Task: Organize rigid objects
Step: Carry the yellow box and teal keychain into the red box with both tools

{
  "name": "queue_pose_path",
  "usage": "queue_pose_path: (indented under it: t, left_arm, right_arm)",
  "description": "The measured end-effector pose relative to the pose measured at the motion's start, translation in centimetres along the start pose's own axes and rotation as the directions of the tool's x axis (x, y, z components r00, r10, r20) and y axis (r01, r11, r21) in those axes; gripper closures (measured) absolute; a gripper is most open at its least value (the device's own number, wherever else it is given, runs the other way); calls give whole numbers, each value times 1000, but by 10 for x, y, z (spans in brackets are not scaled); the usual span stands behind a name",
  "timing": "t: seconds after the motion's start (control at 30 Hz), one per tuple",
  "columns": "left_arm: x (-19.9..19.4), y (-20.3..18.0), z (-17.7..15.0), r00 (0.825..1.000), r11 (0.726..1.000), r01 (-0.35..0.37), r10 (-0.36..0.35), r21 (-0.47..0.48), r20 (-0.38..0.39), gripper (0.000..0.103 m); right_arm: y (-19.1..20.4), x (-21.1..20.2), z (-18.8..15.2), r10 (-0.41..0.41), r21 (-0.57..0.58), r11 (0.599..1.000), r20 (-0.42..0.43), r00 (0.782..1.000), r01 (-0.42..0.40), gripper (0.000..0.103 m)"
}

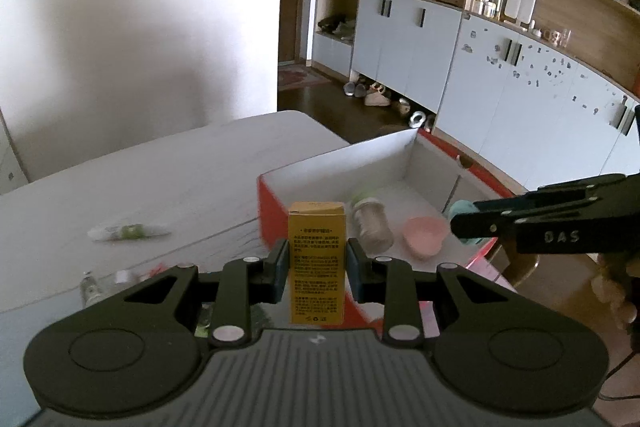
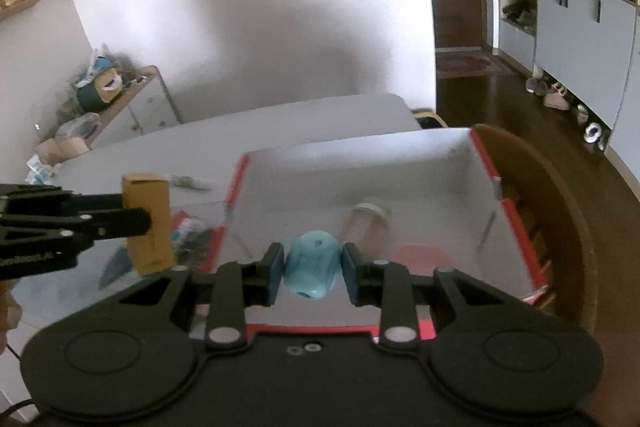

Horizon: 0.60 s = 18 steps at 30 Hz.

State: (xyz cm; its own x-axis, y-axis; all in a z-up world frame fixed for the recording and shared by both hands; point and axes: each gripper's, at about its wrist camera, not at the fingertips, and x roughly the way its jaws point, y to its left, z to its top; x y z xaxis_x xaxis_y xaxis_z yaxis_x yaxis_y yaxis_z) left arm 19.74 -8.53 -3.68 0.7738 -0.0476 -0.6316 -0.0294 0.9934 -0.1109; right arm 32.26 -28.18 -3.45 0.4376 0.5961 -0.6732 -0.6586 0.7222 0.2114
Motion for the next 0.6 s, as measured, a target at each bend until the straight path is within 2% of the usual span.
queue_pose_path:
  t: [0.33,0.6]
  left_arm:
    - [63,-41,21,995,999,-55,55,2,-82,74]
    - [110,-57,37,986,995,-98,98,3,-136,74]
  right_arm:
    - [-59,32,16,-7,-58,998,-43,999,4,73]
    - [-73,75,31,-20,-112,994,-95,995,9,73]
